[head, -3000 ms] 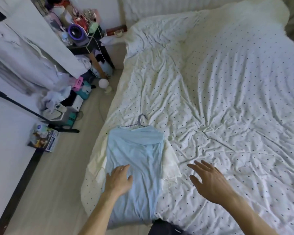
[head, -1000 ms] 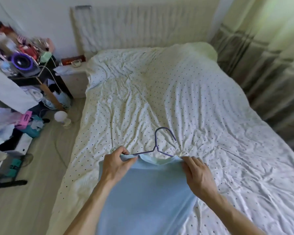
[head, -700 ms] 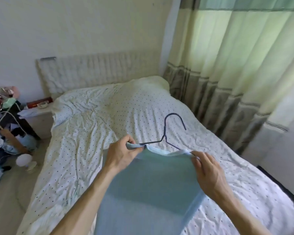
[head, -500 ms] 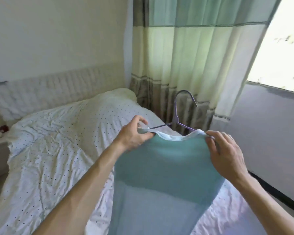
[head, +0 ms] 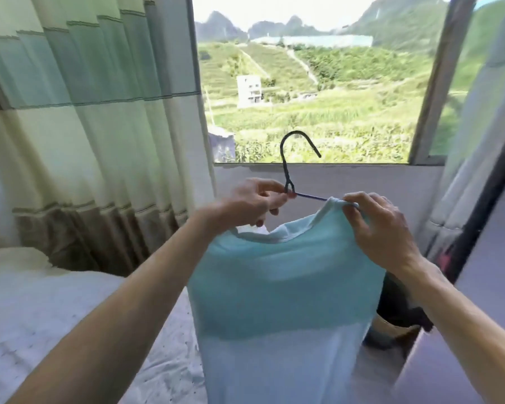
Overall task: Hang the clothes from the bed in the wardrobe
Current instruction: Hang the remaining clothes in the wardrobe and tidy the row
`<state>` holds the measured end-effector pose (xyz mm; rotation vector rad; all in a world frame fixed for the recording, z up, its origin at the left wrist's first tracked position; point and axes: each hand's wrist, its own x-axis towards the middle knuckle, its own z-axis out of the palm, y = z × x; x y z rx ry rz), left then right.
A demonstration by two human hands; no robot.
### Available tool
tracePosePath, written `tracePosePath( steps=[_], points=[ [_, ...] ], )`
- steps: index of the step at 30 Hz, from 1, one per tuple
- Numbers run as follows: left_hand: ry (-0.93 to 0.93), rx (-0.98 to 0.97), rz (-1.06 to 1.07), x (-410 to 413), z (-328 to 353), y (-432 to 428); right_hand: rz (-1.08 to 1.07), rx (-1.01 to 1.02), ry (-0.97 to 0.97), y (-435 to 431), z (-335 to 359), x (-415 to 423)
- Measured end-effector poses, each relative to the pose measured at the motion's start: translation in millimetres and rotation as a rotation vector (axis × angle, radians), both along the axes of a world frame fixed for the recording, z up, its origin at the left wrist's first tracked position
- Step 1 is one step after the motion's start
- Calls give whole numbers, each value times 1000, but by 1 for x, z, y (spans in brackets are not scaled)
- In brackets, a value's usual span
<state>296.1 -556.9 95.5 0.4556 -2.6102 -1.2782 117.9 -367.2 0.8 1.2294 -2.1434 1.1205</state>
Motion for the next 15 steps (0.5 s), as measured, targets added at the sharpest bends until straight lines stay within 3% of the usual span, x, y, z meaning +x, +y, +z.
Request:
tracePosePath(
  steps=[4,10,15],
  points=[
    [-50,97,-240,-66,8,28,-219,35,-5,51,5,-33],
    [-313,369,-683,-123,2,94,-491,112,-150,119,1,-43],
    [-255,498,-725,-146,-31,154,-603,41,-376,170,-12,19]
  ],
)
